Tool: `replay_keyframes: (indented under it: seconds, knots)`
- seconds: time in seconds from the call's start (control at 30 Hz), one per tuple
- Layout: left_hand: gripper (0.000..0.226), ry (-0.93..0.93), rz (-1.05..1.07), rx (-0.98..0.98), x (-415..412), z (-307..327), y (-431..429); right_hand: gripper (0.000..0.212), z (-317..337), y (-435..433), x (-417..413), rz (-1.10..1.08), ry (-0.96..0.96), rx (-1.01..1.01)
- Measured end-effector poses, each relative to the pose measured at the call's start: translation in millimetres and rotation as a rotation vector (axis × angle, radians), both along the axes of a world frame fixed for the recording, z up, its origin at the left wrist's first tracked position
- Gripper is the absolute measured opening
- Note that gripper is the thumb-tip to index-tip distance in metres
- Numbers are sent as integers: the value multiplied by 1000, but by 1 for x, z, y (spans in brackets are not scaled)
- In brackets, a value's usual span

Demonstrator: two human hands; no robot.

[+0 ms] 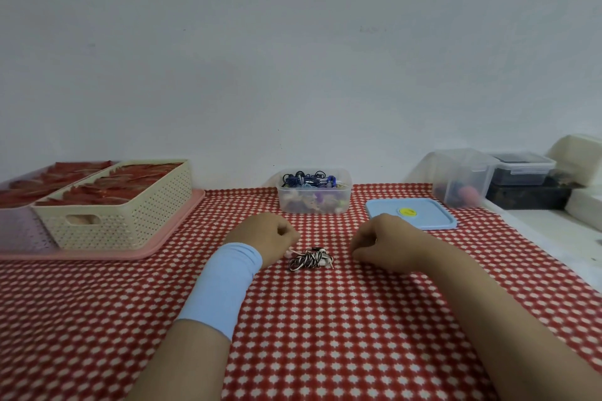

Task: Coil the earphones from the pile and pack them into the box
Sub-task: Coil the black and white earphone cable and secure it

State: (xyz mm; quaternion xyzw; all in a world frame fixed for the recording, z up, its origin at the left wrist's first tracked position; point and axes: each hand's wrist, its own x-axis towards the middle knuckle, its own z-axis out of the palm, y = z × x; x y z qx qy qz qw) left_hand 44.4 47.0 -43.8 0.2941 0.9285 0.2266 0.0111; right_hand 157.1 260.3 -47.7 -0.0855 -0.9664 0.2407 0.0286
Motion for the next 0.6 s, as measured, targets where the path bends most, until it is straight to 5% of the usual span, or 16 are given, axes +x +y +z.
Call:
replay_keyframes:
  seconds: [0.1,0.4,0.6]
  knots:
    - [21,145,-16,11,3,-3,12,16,-4,-4,-4,-7,52,-22]
    - [24,-64,-226,-144,0,-5,29,8,-13,-7,-9,-82,181,-217]
    - [13,-131,-282,111,7,-4,28,7,-9,-16,-5,-146,292,-559]
